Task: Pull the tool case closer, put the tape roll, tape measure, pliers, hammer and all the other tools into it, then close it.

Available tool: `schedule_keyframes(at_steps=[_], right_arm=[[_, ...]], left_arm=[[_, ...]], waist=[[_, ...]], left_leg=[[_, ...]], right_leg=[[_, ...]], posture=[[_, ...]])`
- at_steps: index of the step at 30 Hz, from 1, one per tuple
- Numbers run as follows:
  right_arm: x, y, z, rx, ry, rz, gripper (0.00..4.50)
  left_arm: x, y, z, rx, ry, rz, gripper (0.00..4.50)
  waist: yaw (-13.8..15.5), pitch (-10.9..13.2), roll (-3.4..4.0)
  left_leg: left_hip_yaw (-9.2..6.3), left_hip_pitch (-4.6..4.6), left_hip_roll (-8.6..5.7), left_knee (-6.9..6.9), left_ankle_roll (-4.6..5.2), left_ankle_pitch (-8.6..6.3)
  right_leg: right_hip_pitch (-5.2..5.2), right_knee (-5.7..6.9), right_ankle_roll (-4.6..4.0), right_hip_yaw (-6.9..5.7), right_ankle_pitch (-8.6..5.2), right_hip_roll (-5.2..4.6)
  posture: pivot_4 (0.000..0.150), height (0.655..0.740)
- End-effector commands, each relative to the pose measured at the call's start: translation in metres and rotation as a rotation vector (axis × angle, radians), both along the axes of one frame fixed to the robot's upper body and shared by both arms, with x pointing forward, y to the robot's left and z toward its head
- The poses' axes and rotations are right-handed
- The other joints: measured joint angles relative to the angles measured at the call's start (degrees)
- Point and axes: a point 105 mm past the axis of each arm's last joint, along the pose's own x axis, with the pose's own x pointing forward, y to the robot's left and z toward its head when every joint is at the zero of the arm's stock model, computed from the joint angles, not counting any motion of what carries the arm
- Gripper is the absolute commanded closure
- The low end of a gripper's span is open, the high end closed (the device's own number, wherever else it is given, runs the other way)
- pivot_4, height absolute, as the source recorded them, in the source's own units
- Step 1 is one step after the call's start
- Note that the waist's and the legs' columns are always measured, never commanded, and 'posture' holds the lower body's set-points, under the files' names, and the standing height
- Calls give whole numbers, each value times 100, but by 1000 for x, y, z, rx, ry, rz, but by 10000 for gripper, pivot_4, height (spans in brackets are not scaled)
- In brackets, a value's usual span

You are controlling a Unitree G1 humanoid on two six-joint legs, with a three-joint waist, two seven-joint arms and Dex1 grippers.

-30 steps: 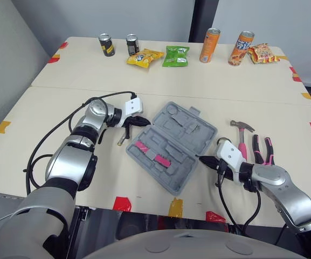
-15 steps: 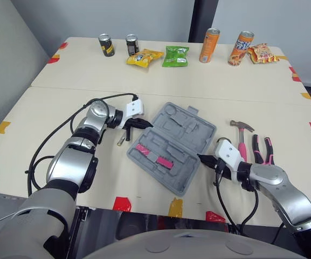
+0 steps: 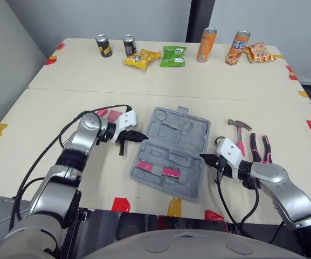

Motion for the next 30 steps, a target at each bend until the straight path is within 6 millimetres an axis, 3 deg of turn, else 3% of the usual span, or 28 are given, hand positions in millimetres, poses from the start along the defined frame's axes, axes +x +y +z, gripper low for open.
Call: schedule_keyframes(at_steps=[1, 7, 13, 30], right_arm=[[1, 9, 12, 46, -36, 64, 44690], [-4, 10, 13, 54, -15, 116, 44690], [-8, 9, 11, 52, 17, 147, 44690], [-38, 9, 3, 51, 140, 208, 44690]], left_arm=[[-18, -8, -4, 7, 40, 14, 44853], [-45, -11, -3, -24, 82, 84, 44853], [-54, -7, -4, -41, 95, 183, 44853], [-91, 2, -27, 65, 165, 109, 44853]], waist=[[-3, -2, 2], [4, -3, 5], [-2, -4, 6], [-21, -18, 20]], left_leg=[[1, 0, 0, 0, 0, 0], [4, 0, 6, -2, -5, -2], [4, 2, 9, -3, -11, -2], [7, 13, 14, -17, -19, -1]], right_leg=[[1, 0, 0, 0, 0, 2], [2, -6, 0, 0, 0, 8], [2, -7, 0, 3, 0, 14], [2, -20, 0, 8, 0, 20]], posture=[[1500, 7400], [1500, 7400], [1500, 7400], [1500, 7400]])
